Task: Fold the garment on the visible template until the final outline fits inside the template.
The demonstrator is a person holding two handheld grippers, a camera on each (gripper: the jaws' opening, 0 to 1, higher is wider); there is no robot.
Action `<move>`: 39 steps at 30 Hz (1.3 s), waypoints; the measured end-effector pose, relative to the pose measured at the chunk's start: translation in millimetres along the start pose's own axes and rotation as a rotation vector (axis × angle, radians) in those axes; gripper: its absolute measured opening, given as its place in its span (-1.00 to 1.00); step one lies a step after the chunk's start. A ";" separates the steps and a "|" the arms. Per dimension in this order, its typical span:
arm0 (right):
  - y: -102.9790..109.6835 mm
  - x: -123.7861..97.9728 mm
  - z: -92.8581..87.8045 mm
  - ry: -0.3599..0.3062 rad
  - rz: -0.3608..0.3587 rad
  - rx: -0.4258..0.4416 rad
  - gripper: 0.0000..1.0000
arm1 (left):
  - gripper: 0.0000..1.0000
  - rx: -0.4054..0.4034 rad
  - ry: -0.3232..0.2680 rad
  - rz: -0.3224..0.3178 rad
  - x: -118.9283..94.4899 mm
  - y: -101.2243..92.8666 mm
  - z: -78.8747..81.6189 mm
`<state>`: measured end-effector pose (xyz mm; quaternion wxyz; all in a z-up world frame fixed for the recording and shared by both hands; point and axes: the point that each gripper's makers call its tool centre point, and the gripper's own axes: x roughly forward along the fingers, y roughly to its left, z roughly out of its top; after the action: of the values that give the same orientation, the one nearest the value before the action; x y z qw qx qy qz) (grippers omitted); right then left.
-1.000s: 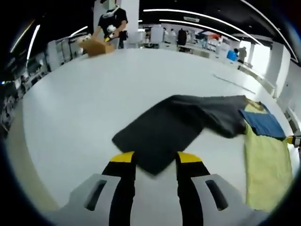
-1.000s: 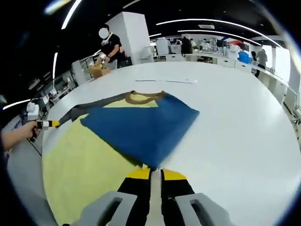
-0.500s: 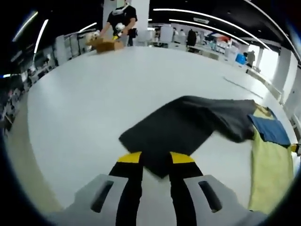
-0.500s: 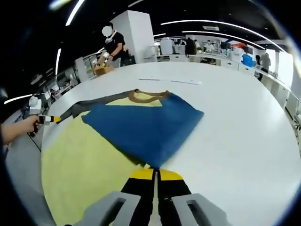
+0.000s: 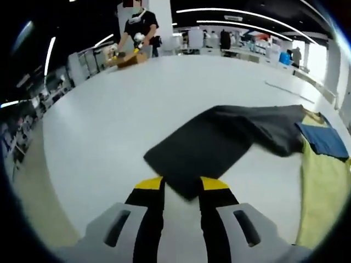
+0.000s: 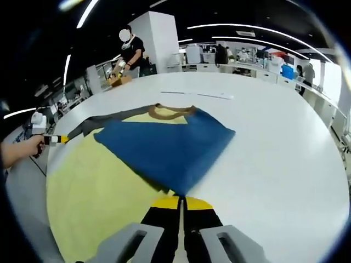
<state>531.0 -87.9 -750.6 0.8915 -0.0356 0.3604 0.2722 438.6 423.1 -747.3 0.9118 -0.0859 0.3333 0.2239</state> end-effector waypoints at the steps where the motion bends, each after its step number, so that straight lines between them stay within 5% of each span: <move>1: 0.2 0.3 -0.1 0.000 -0.001 0.000 -1.00 | -0.61 -0.048 -0.011 0.014 0.2 1.6 0.2; 5: -0.4 0.9 -0.3 0.003 -0.016 -0.014 -1.00 | -0.66 -0.033 -0.010 0.032 1.5 4.4 -0.8; 10: -5.9 -1.7 -1.5 0.007 -0.051 -0.009 -1.00 | -0.99 -0.073 0.012 -0.014 4.0 -2.8 -2.4; 39: -31.8 -13.8 -1.6 0.025 -0.147 -0.048 -1.00 | -1.00 0.122 -0.010 -0.060 24.9 38.1 32.9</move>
<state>538.0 -121.7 -746.9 0.9034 -0.0868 0.3612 0.2143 456.5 475.7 -738.6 0.9233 -0.0388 0.3391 0.1763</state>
